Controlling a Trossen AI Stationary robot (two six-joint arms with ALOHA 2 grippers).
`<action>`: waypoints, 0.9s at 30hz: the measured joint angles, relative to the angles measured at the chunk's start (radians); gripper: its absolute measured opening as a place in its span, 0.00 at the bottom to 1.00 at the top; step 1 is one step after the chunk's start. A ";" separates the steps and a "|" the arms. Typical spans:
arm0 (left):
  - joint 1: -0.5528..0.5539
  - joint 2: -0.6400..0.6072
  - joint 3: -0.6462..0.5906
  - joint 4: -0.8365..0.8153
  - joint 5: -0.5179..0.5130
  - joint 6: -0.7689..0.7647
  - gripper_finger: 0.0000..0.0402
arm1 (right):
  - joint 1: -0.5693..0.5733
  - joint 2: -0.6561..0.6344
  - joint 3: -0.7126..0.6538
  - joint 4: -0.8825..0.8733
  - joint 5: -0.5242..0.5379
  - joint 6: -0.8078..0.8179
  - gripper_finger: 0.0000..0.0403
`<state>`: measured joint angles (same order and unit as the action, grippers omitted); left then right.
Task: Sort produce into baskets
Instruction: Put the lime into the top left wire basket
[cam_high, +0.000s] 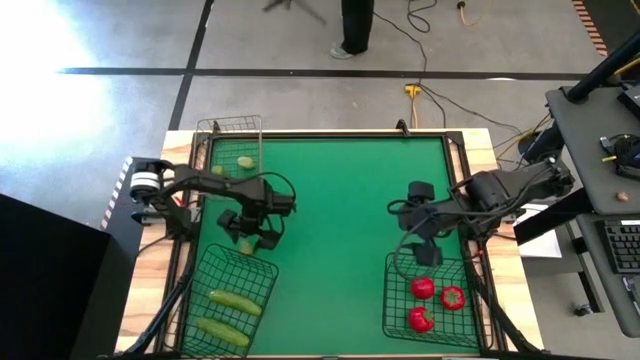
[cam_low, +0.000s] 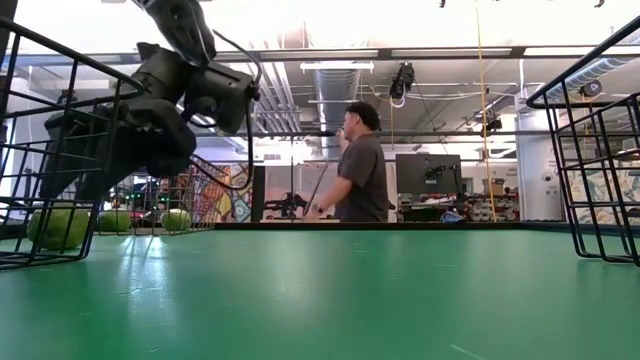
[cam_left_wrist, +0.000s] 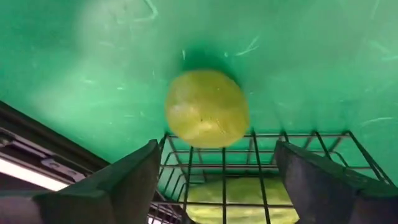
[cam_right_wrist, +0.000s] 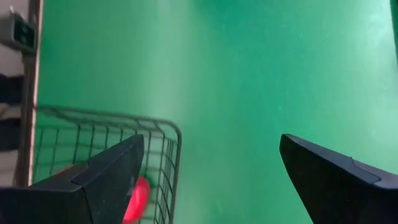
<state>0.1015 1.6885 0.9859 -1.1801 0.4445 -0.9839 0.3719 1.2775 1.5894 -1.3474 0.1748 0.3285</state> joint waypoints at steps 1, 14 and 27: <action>-0.007 0.003 0.000 0.000 0.001 -0.010 0.73 | 0.004 -0.002 0.000 -0.015 0.000 0.000 0.91; -0.012 0.032 -0.080 0.107 -0.056 -0.136 0.71 | 0.019 -0.069 0.000 -0.031 0.009 -0.011 0.91; -0.014 0.029 -0.067 0.186 -0.059 -0.144 0.39 | 0.018 -0.073 0.000 -0.023 0.010 -0.006 0.91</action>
<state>0.0872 1.7173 0.9189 -0.9943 0.3856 -1.1281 0.3901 1.2045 1.5894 -1.3708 0.1848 0.3225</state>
